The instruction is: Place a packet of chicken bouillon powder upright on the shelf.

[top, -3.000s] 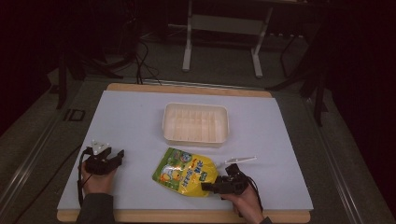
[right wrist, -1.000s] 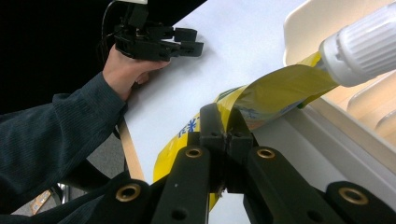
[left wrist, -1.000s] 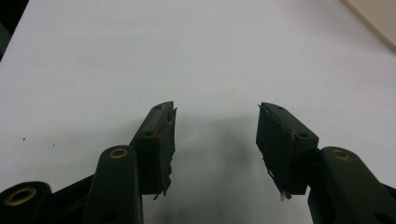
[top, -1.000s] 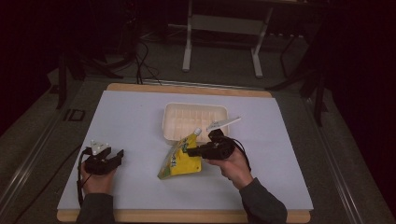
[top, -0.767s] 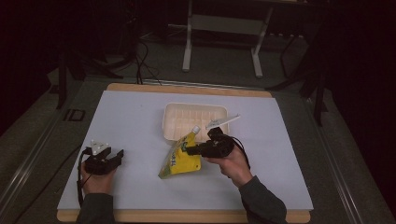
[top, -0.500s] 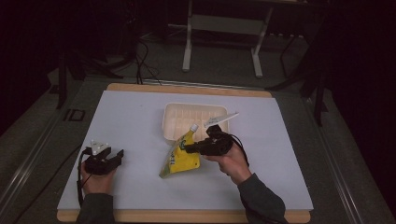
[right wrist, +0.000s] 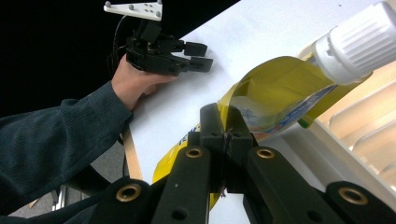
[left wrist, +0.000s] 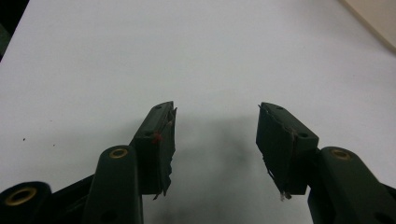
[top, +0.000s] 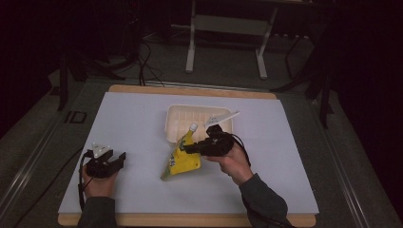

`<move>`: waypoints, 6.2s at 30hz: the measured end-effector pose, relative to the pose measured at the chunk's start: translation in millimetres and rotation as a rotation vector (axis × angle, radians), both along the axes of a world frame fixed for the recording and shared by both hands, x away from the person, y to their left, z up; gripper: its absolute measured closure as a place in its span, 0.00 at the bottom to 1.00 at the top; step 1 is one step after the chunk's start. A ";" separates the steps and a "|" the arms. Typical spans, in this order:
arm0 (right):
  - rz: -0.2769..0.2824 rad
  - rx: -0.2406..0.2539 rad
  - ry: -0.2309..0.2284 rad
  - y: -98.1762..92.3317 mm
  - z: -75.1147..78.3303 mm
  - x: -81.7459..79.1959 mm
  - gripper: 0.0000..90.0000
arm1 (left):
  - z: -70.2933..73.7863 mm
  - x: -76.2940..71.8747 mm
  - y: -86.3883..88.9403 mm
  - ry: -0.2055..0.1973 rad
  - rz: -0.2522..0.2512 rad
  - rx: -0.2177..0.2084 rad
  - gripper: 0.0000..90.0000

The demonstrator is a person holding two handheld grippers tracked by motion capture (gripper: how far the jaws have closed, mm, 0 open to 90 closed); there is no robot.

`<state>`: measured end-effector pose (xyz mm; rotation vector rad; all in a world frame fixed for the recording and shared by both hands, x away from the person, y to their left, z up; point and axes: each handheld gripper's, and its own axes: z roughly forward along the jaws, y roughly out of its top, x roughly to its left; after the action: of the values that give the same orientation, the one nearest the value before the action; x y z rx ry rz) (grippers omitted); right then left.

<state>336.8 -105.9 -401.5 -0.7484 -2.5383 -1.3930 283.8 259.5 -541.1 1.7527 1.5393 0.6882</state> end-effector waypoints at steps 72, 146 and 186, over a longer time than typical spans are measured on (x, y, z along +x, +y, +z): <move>-0.091 -0.086 -0.188 1.1 64.3 21.4 1.00 | 0.0 0.2 -0.3 0.001 -0.002 0.002 0.52; -0.368 0.003 -0.261 27.5 63.4 63.2 1.00 | -0.1 0.5 -0.1 0.002 -0.006 0.001 0.51; -0.457 -0.073 -0.148 47.3 25.7 96.8 1.00 | -0.2 0.8 -0.2 0.003 -0.009 -0.001 0.51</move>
<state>433.6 -58.6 -375.8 -1.3551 -2.6494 -1.5336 284.7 259.4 -541.3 1.7597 1.5330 0.6799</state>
